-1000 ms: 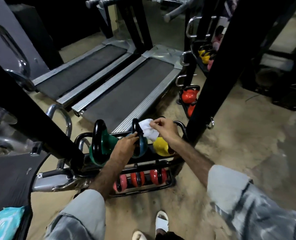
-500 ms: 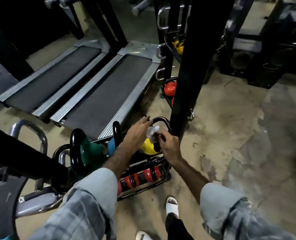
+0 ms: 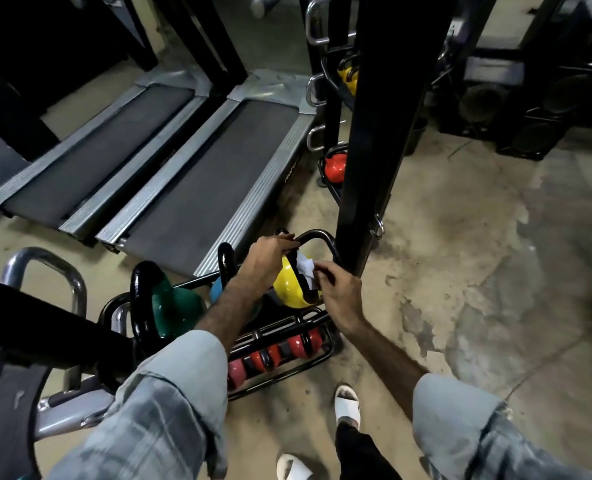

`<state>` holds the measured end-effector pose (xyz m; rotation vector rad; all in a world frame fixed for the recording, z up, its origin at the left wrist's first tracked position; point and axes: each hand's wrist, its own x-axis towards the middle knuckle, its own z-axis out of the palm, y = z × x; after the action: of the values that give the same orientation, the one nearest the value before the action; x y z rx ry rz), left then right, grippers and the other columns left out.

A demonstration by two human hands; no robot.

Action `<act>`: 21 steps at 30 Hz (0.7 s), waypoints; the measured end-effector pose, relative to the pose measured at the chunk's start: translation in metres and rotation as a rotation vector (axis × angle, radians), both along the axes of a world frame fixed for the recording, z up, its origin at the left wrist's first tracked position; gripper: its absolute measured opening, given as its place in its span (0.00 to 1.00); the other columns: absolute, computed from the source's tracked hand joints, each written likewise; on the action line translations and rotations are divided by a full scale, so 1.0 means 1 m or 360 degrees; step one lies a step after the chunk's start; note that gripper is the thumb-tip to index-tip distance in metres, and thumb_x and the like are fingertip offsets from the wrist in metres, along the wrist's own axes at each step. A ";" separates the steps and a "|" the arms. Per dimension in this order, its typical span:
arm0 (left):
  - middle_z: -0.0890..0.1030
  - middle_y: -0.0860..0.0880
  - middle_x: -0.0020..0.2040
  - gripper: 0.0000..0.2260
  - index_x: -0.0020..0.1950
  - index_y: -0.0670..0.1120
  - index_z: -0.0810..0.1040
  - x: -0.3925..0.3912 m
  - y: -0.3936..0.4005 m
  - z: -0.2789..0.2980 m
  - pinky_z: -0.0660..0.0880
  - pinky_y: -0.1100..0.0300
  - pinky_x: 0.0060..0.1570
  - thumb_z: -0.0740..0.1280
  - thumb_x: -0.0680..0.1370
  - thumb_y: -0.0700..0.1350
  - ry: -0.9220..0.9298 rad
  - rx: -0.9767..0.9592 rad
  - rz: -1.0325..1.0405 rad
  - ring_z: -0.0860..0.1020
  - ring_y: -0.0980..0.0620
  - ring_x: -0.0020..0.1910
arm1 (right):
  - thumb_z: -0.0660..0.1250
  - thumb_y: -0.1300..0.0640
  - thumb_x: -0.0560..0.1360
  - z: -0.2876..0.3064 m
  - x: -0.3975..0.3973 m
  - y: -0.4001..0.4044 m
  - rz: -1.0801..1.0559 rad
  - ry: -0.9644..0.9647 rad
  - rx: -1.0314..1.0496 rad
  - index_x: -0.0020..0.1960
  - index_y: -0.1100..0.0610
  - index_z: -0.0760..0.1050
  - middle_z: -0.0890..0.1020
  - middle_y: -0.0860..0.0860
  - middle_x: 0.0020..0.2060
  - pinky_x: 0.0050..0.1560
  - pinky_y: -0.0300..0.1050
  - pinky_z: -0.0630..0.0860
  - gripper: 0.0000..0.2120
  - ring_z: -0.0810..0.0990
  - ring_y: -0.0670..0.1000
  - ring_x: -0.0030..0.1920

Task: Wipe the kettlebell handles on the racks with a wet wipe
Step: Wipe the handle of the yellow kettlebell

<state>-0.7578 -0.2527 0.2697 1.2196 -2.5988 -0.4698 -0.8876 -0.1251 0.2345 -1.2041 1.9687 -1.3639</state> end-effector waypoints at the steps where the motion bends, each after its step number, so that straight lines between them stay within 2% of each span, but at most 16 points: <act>1: 0.78 0.52 0.64 0.21 0.60 0.54 0.80 0.000 0.000 0.000 0.76 0.55 0.58 0.65 0.73 0.34 0.0006 -0.0004 -0.0009 0.76 0.51 0.63 | 0.68 0.59 0.77 0.000 0.002 0.002 0.0050 0.0018 0.0028 0.57 0.56 0.82 0.85 0.49 0.50 0.51 0.34 0.75 0.10 0.82 0.45 0.50; 4: 0.78 0.51 0.64 0.14 0.60 0.51 0.80 0.000 -0.003 0.000 0.75 0.54 0.58 0.66 0.76 0.40 0.0007 0.0071 -0.0068 0.75 0.51 0.64 | 0.67 0.50 0.77 -0.004 0.006 0.003 0.0133 0.0097 0.0126 0.61 0.54 0.78 0.85 0.52 0.51 0.51 0.43 0.77 0.15 0.82 0.50 0.51; 7: 0.78 0.48 0.64 0.12 0.59 0.49 0.81 0.000 -0.006 -0.002 0.75 0.50 0.57 0.68 0.76 0.45 0.0056 0.0142 -0.0110 0.75 0.48 0.64 | 0.66 0.43 0.77 0.001 0.013 -0.001 0.0094 0.0070 0.0150 0.59 0.53 0.75 0.84 0.56 0.48 0.46 0.53 0.78 0.16 0.82 0.56 0.49; 9: 0.78 0.48 0.64 0.12 0.59 0.50 0.81 0.000 -0.006 -0.003 0.76 0.50 0.57 0.68 0.76 0.45 0.0052 0.0143 -0.0099 0.75 0.47 0.64 | 0.62 0.41 0.78 0.001 0.020 0.000 0.0056 0.0118 0.0066 0.56 0.51 0.72 0.84 0.56 0.44 0.39 0.54 0.76 0.15 0.82 0.60 0.45; 12: 0.76 0.48 0.66 0.13 0.60 0.49 0.80 -0.001 -0.006 -0.005 0.74 0.50 0.60 0.68 0.76 0.45 0.0068 0.0166 -0.0087 0.73 0.47 0.67 | 0.57 0.44 0.78 -0.014 0.027 0.013 -0.0043 0.0198 -0.0097 0.51 0.48 0.69 0.82 0.56 0.38 0.32 0.48 0.72 0.08 0.81 0.60 0.38; 14: 0.76 0.47 0.66 0.13 0.61 0.48 0.80 0.000 -0.006 -0.006 0.72 0.49 0.63 0.68 0.76 0.45 0.0103 0.0175 -0.0102 0.71 0.48 0.69 | 0.61 0.51 0.81 -0.029 0.029 0.026 -0.0104 0.0224 -0.0059 0.50 0.49 0.69 0.82 0.54 0.36 0.29 0.44 0.67 0.03 0.81 0.58 0.35; 15: 0.76 0.46 0.66 0.13 0.61 0.47 0.80 0.000 -0.006 -0.007 0.71 0.50 0.64 0.68 0.76 0.44 0.0119 0.0170 -0.0106 0.70 0.48 0.69 | 0.62 0.53 0.81 -0.034 0.030 0.032 -0.0127 0.0176 -0.0019 0.50 0.51 0.70 0.81 0.52 0.35 0.29 0.43 0.65 0.02 0.80 0.55 0.33; 17: 0.76 0.46 0.66 0.13 0.61 0.47 0.80 0.001 -0.006 -0.006 0.70 0.51 0.65 0.68 0.76 0.44 0.0133 0.0161 -0.0097 0.70 0.49 0.69 | 0.61 0.51 0.82 -0.038 0.032 0.037 -0.0170 0.0025 0.0063 0.50 0.53 0.70 0.79 0.51 0.34 0.29 0.44 0.64 0.06 0.75 0.51 0.29; 19: 0.75 0.46 0.67 0.14 0.61 0.47 0.80 0.000 -0.004 -0.004 0.70 0.52 0.65 0.68 0.76 0.45 0.0104 0.0156 -0.0095 0.69 0.49 0.70 | 0.59 0.50 0.82 -0.032 0.034 0.032 -0.0220 -0.0016 0.0095 0.50 0.54 0.70 0.79 0.53 0.35 0.29 0.48 0.67 0.07 0.77 0.55 0.32; 21: 0.74 0.47 0.68 0.15 0.62 0.49 0.79 0.000 -0.005 -0.003 0.71 0.50 0.63 0.69 0.75 0.47 0.0045 0.0156 -0.0110 0.69 0.49 0.70 | 0.60 0.56 0.81 -0.019 0.038 0.021 -0.0233 -0.0046 0.0077 0.52 0.57 0.72 0.80 0.55 0.38 0.32 0.48 0.65 0.05 0.77 0.57 0.36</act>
<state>-0.7580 -0.2573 0.2671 1.1465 -2.6288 -0.6301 -0.8499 -0.1044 0.2154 -1.0300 2.0921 -1.3870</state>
